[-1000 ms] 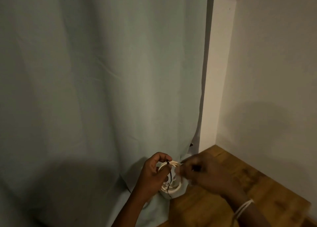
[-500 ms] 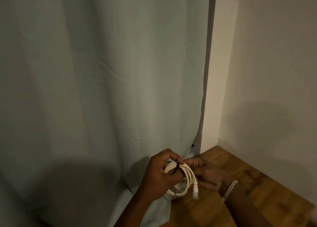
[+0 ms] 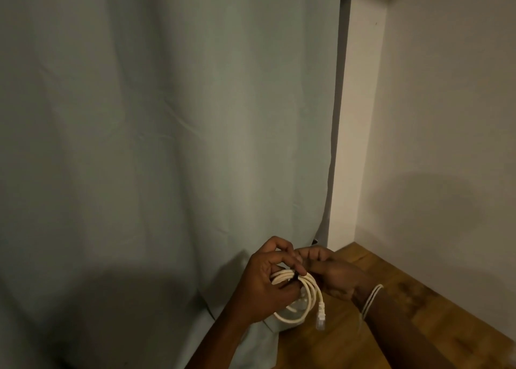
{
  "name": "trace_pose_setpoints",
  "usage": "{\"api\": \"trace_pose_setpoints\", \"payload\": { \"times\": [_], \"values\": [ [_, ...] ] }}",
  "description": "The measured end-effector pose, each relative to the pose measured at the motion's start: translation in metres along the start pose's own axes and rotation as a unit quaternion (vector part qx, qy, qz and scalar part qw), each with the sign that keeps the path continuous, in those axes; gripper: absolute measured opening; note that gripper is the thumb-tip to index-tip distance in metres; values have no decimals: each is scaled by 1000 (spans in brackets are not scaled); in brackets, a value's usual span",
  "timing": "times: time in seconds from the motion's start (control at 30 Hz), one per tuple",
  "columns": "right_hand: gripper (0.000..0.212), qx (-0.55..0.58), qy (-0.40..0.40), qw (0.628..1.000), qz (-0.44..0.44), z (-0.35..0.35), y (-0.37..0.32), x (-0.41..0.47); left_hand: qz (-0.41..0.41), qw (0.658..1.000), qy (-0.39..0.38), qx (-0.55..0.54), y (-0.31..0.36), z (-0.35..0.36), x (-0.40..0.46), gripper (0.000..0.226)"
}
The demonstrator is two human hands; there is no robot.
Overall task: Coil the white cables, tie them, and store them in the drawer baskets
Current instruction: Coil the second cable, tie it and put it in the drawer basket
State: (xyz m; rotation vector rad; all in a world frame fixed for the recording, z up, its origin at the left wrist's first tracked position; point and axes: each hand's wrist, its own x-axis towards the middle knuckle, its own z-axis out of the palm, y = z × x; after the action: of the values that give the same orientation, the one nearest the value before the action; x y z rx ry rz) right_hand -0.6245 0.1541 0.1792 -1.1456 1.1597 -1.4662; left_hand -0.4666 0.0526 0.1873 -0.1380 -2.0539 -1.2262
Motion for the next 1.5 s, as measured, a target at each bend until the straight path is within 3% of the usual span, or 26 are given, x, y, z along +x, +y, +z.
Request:
{"api": "trace_pose_setpoints", "payload": {
  "times": [0.23,0.33,0.5,0.77,0.97,1.03,1.13,1.3,1.4,1.5],
  "values": [
    [23,-120,146,980,-61,5,-27,-3,-31,999,7,14,-11,-8,5,10],
    [7,-121,125,978,-110,12,-44,-5,-50,999,18,10,-17,-11,7,11],
    [15,-152,61,974,-158,17,-58,-4,-107,993,40,-10,-13,-15,10,10],
    [33,-34,-41,988,-142,10,-57,-11,-64,994,78,-47,-1,-26,15,27],
    [18,-5,-7,991,-134,15,-70,-13,-34,997,55,-47,9,-28,17,21],
    [24,-51,25,988,-143,15,-78,-14,-12,998,57,-39,13,-29,17,19],
    [12,-191,66,962,-182,14,-87,-17,24,997,56,-36,19,-34,17,18],
    [12,-456,56,866,-196,28,-103,-22,34,997,52,-41,23,-36,17,20],
    [12,-508,47,839,-189,34,-108,-23,42,997,52,-44,25,-35,18,19],
    [11,-519,36,835,-180,37,-111,-24,52,997,51,-32,27,-34,17,20]
  ]
}}
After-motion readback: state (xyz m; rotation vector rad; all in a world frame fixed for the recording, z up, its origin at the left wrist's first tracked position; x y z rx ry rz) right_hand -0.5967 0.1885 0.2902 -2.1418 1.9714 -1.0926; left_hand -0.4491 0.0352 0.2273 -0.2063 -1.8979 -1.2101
